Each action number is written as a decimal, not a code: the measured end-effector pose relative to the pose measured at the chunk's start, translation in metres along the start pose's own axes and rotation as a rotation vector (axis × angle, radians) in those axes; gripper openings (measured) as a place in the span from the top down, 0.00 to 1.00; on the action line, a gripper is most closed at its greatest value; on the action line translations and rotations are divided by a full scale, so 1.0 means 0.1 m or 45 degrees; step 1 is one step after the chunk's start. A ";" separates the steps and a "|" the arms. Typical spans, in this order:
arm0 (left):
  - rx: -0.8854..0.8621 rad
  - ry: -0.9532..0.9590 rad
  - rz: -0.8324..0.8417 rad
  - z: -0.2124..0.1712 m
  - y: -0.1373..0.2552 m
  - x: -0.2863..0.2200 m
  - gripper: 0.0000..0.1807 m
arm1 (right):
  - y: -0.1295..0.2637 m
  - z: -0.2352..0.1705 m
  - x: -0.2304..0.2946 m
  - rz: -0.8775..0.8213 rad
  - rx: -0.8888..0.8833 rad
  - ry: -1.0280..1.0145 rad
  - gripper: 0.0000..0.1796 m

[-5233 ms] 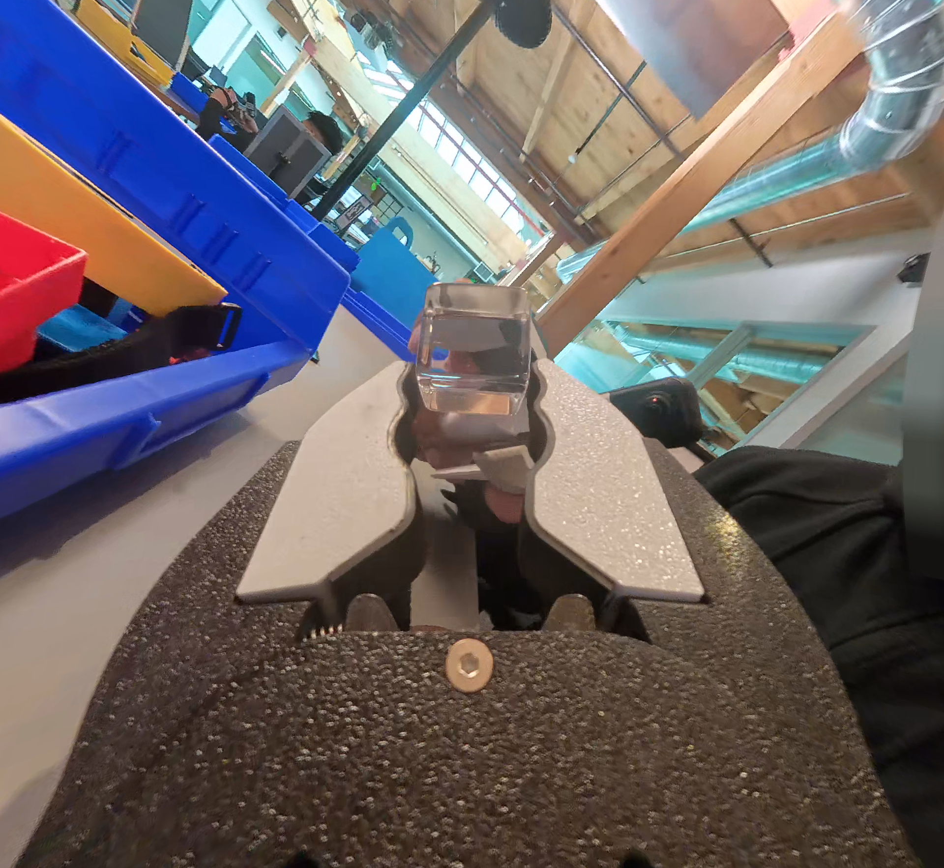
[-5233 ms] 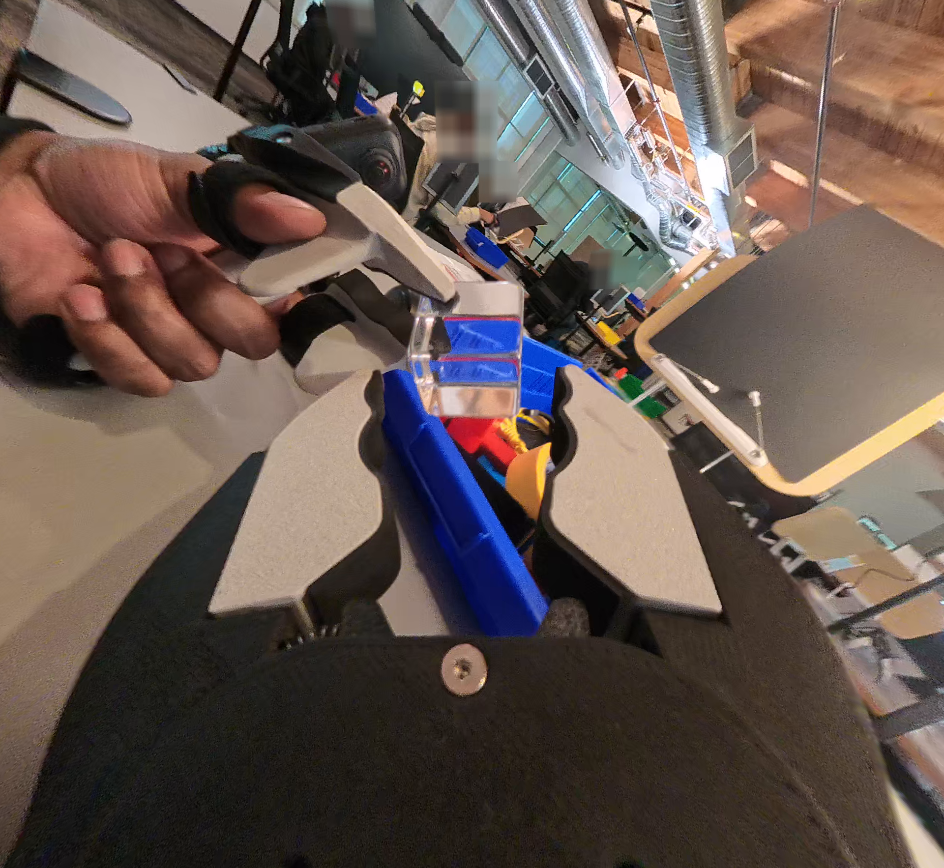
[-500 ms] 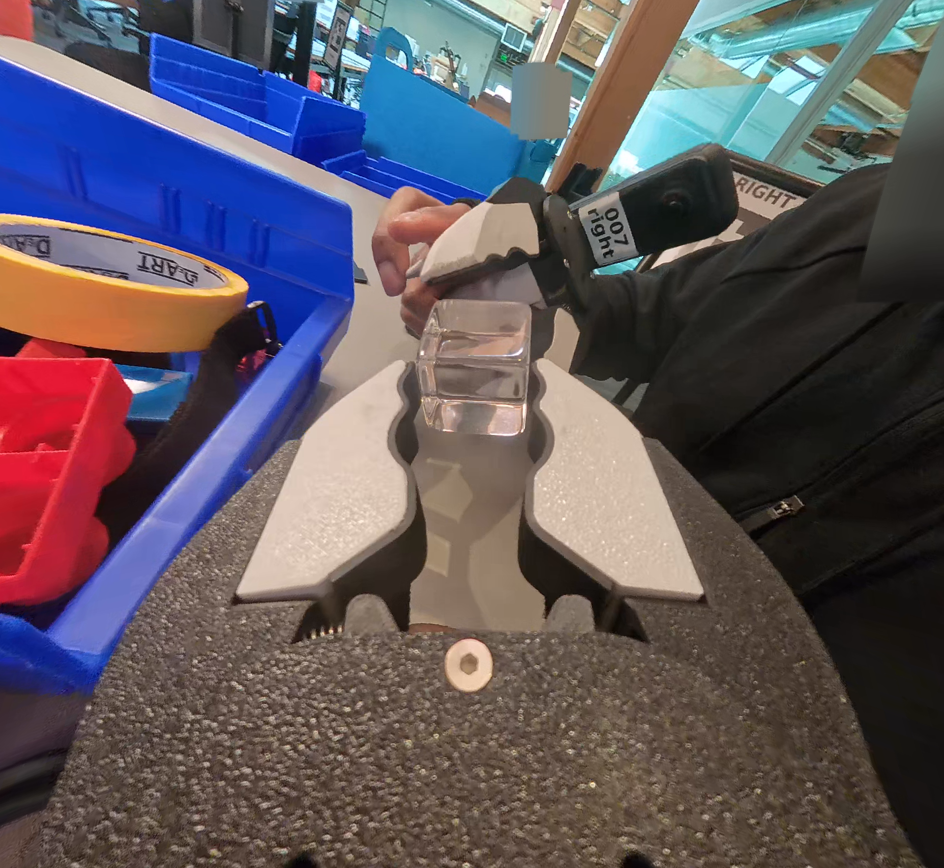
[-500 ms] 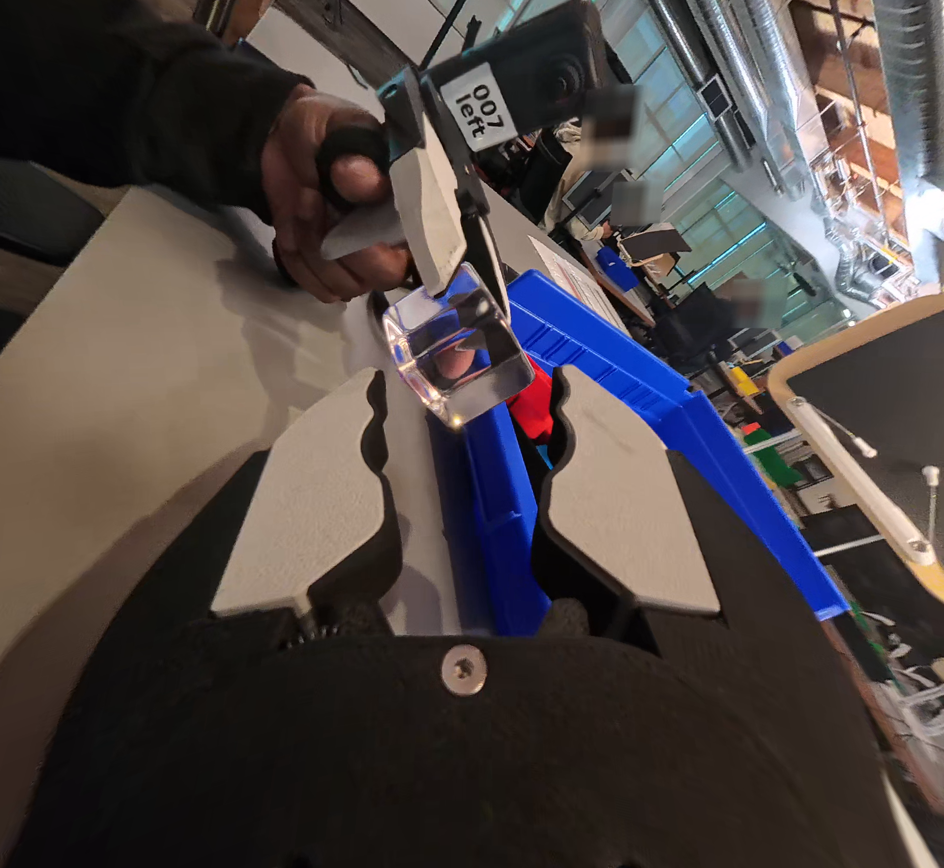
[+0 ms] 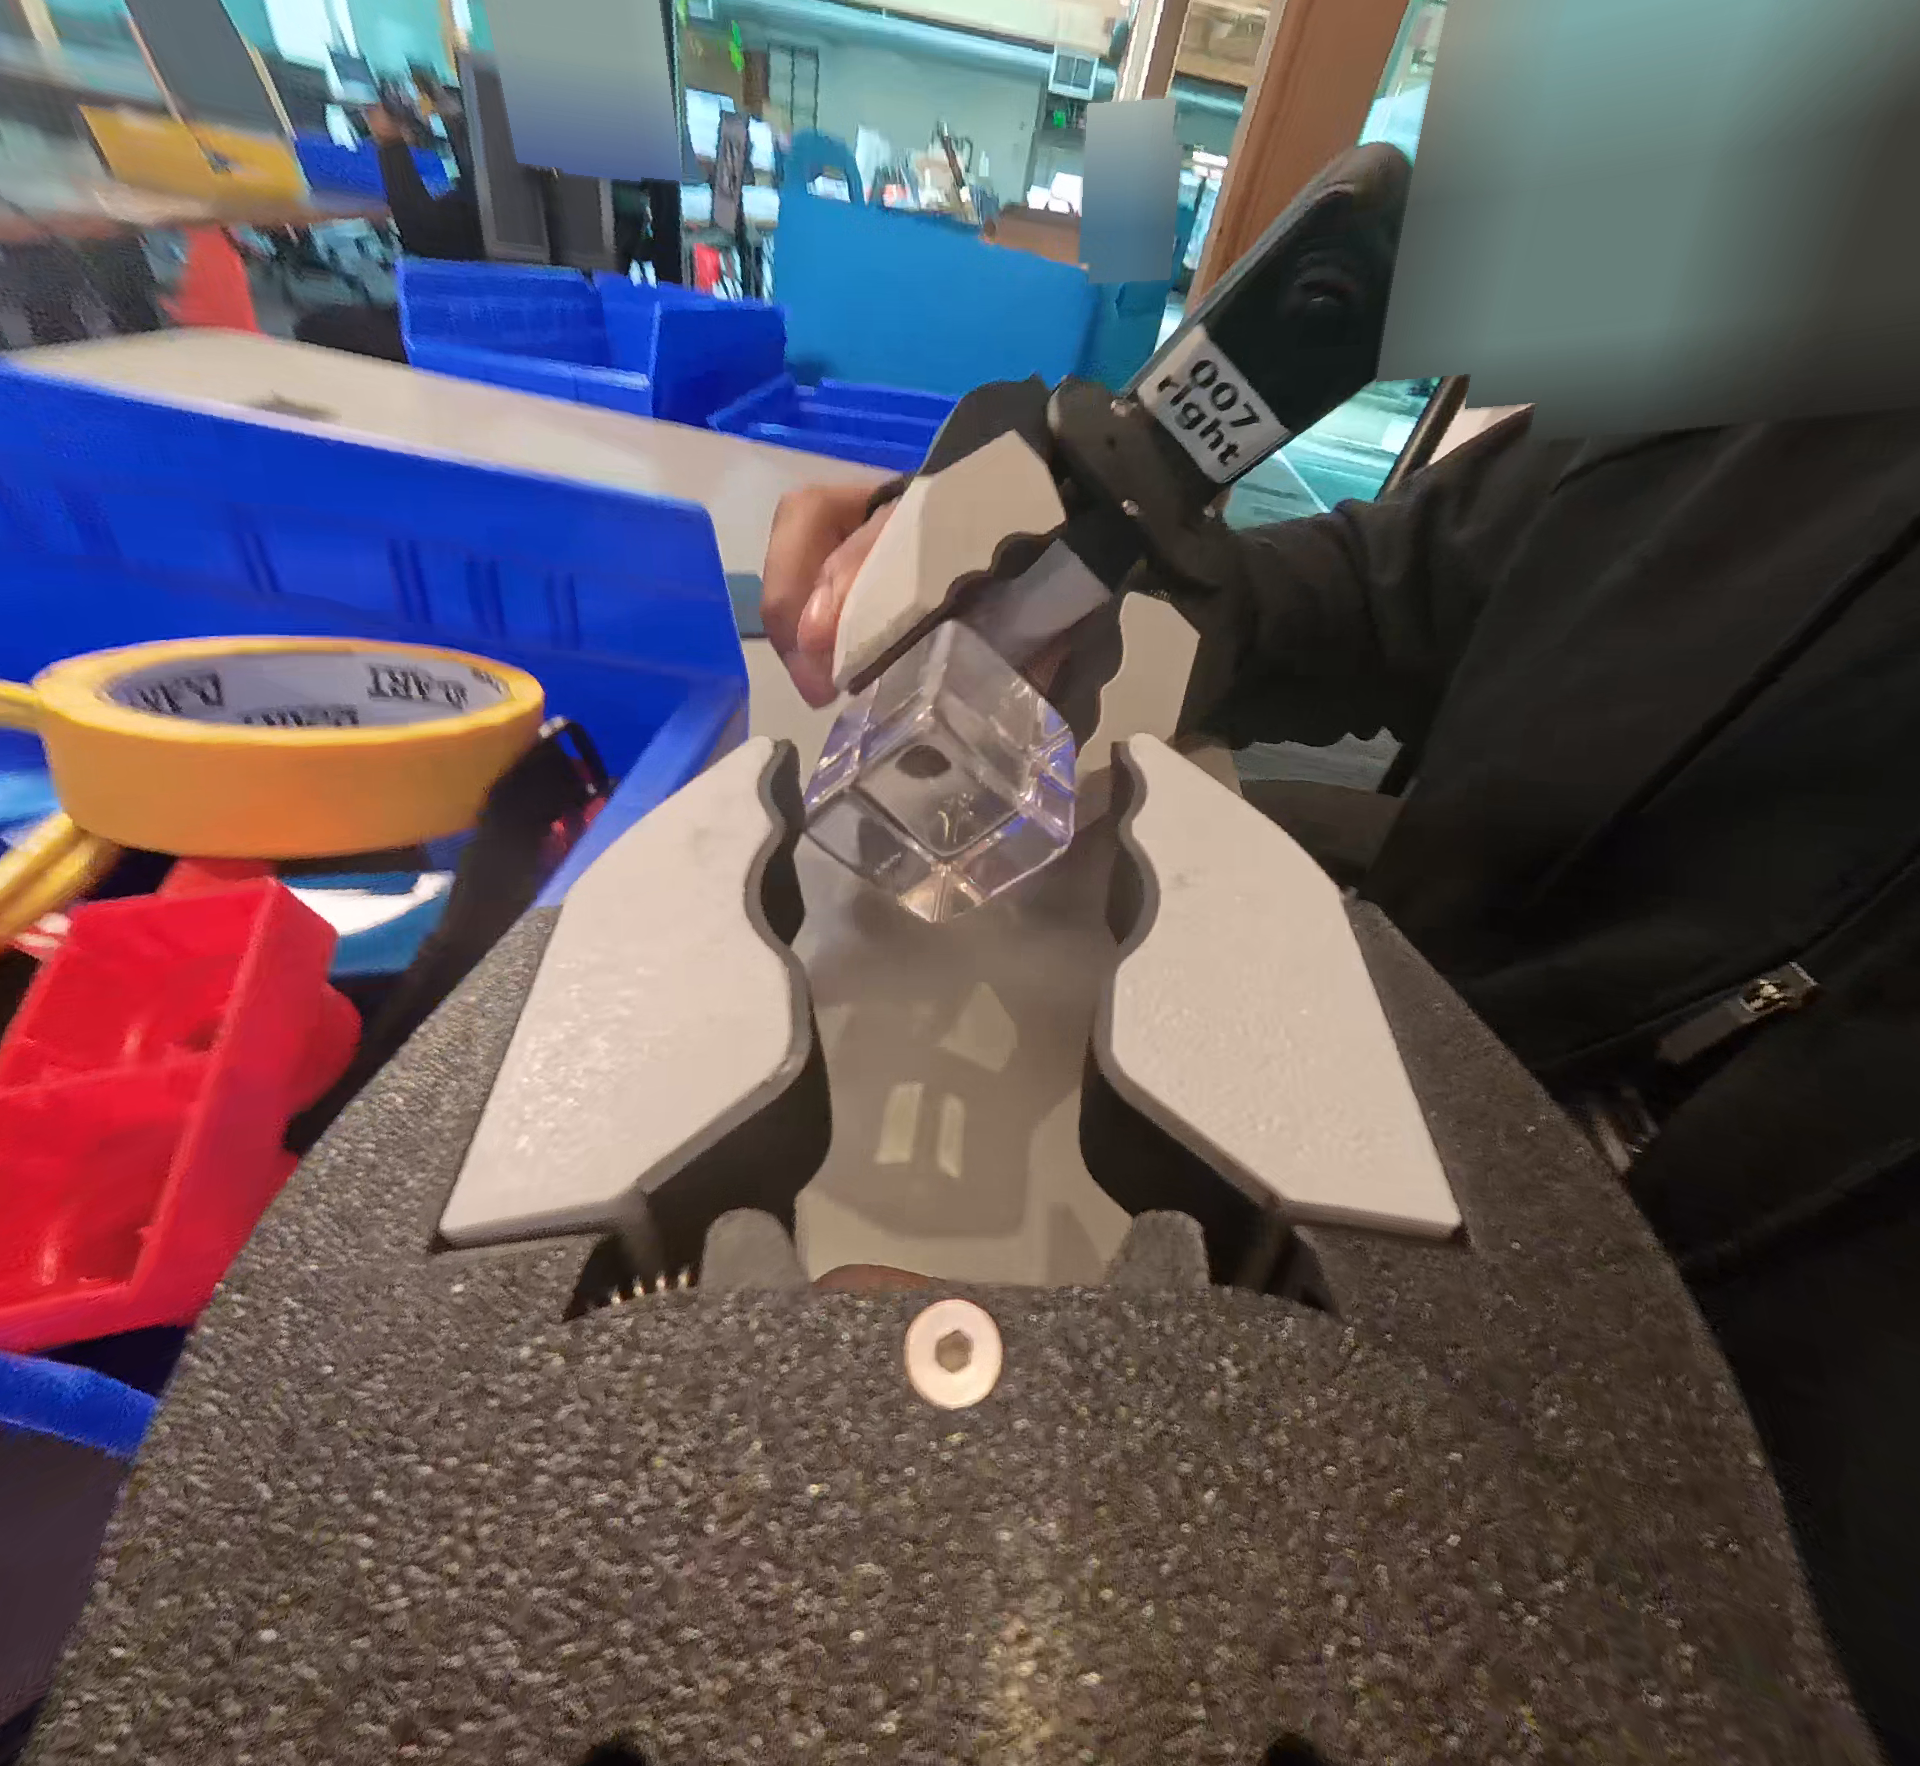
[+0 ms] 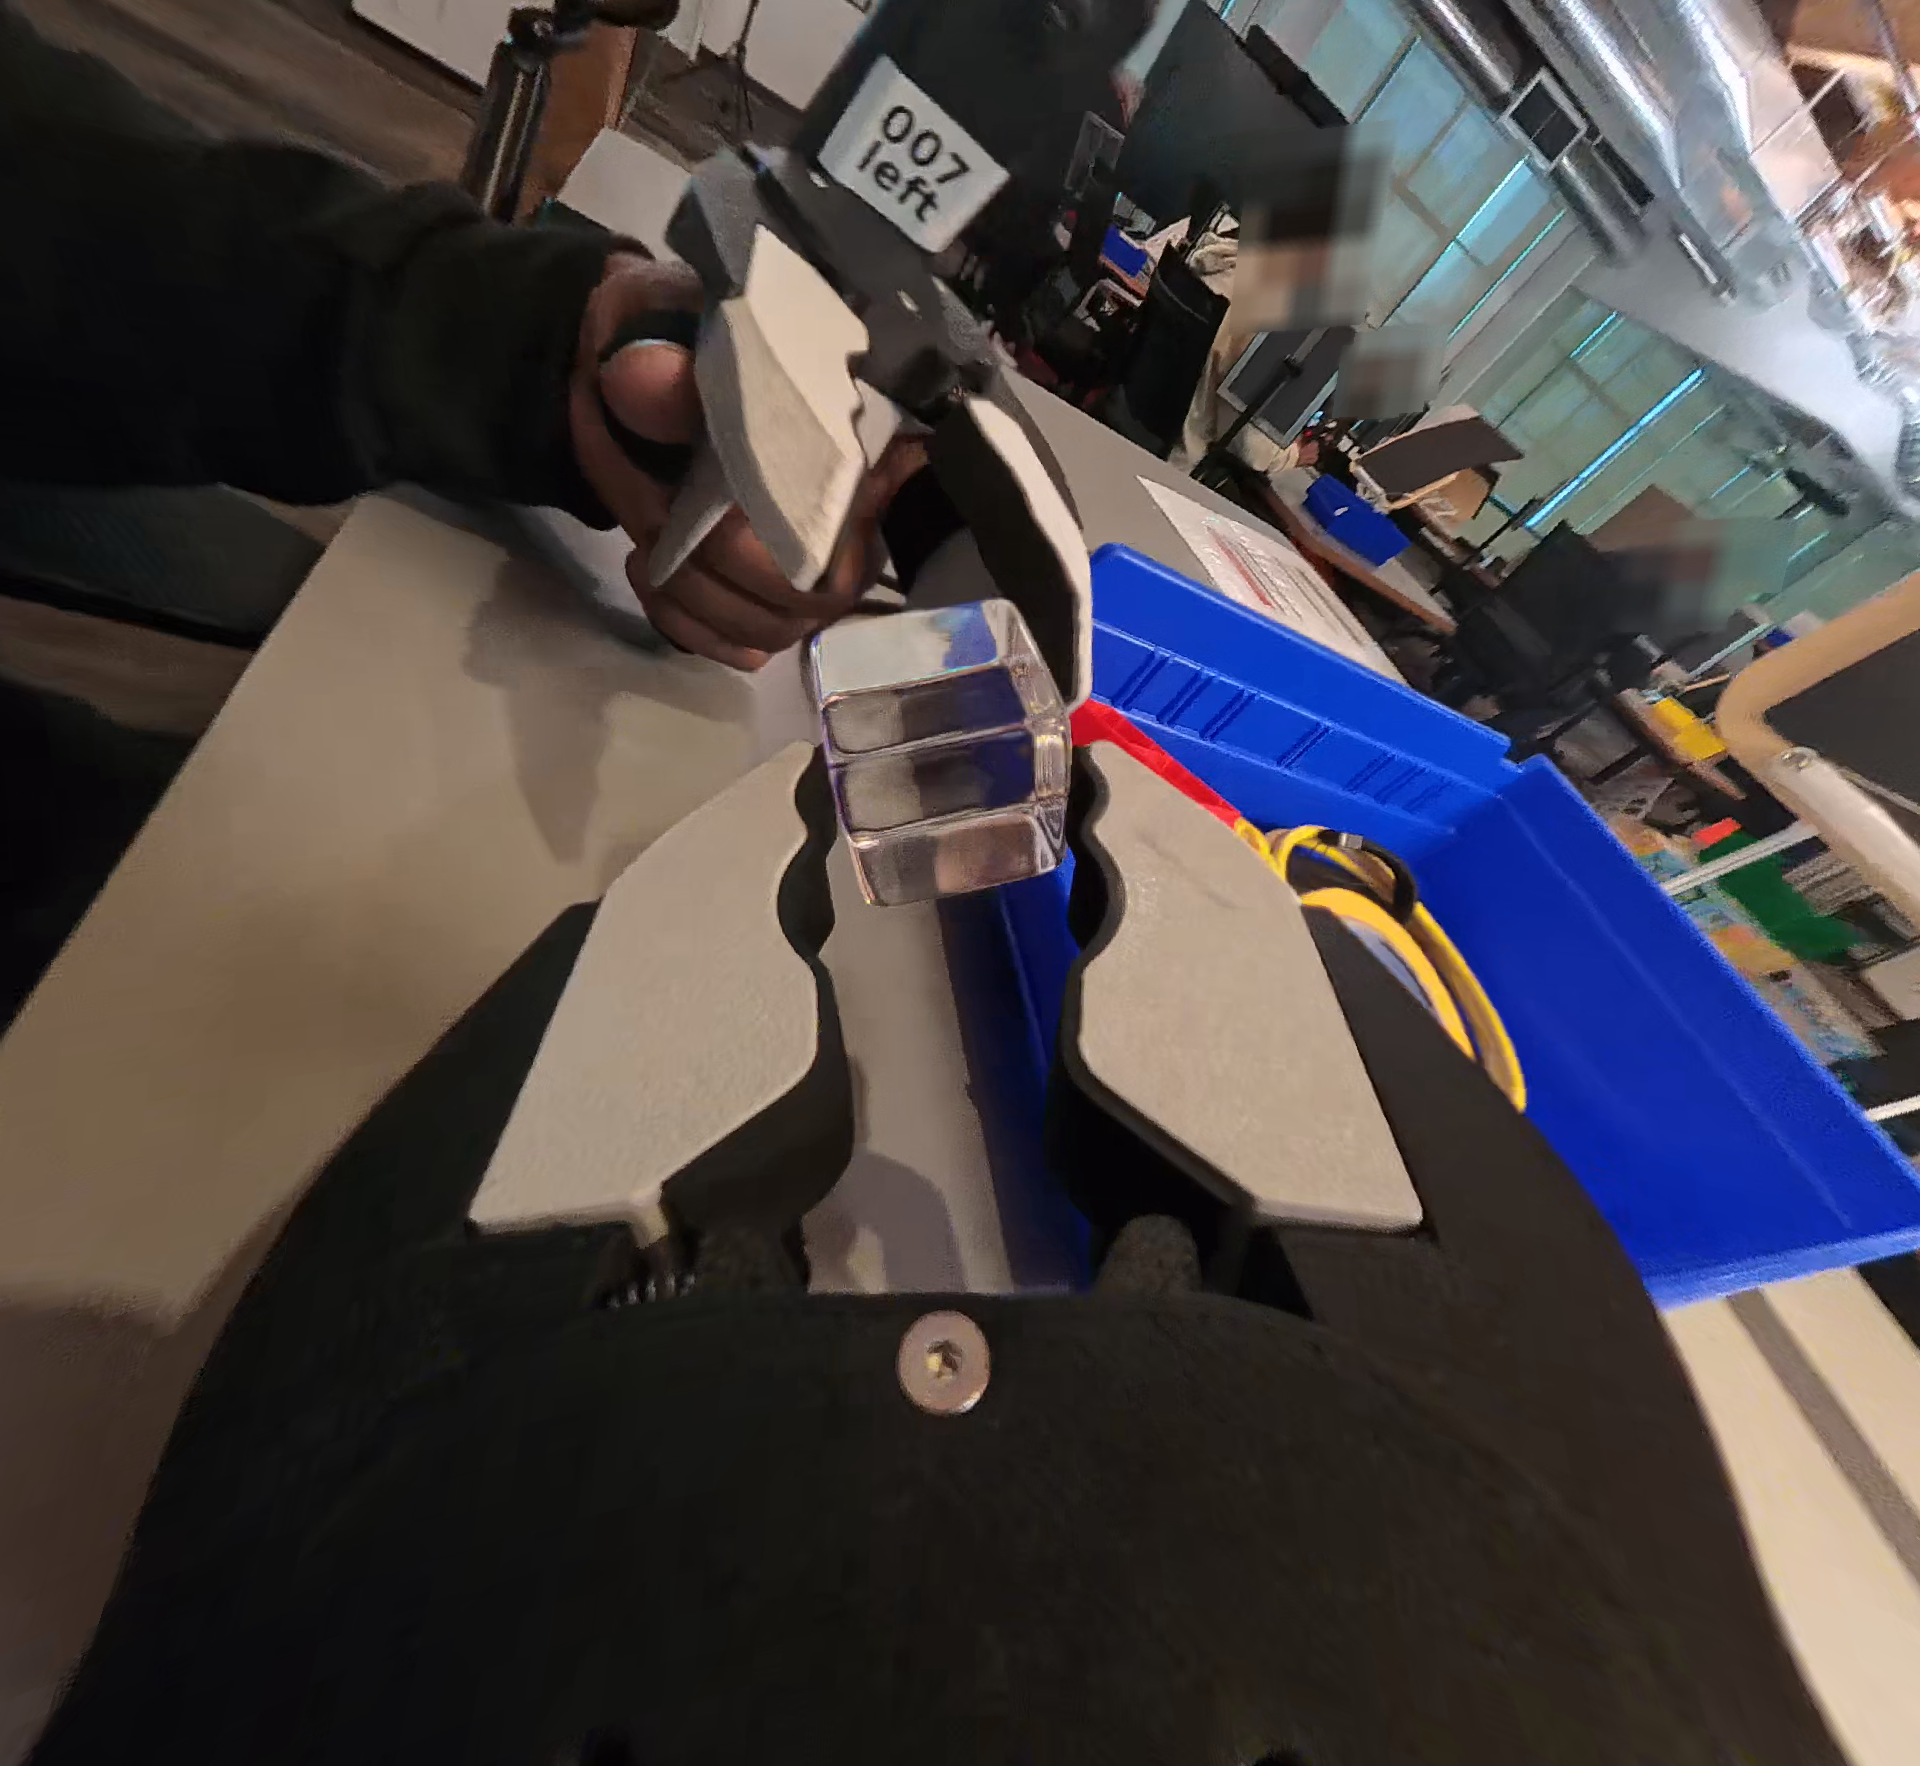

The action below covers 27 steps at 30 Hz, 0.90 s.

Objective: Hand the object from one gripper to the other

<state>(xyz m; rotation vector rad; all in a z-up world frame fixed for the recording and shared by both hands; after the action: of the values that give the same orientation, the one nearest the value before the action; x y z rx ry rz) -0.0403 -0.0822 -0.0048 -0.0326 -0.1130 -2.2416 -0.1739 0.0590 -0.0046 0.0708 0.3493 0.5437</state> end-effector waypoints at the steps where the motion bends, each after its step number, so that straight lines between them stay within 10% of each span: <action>1: -0.027 -0.045 0.021 0.02 0.01 -0.01 0.68 | 0.01 0.01 -0.02 0.008 -0.010 -0.037 0.76; 27: -0.006 -0.437 0.143 0.06 0.00 -0.13 0.77 | 0.02 0.01 -0.15 0.205 -0.051 -0.469 0.77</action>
<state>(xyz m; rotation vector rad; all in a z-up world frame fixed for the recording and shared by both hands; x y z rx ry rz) -0.0319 -0.0714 -0.0001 -0.4170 -0.2835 -2.1057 -0.1866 0.0526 0.0012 0.1590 -0.0272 0.6828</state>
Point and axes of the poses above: each gripper's, where its closed fingertips meet, y back along the fingers, z out of its top, x = y × z across the jaws, the point moved 10 cm from there along y, back along the fingers, and after that the axes turned 13 degrees about -y, right-handed, at the moved point
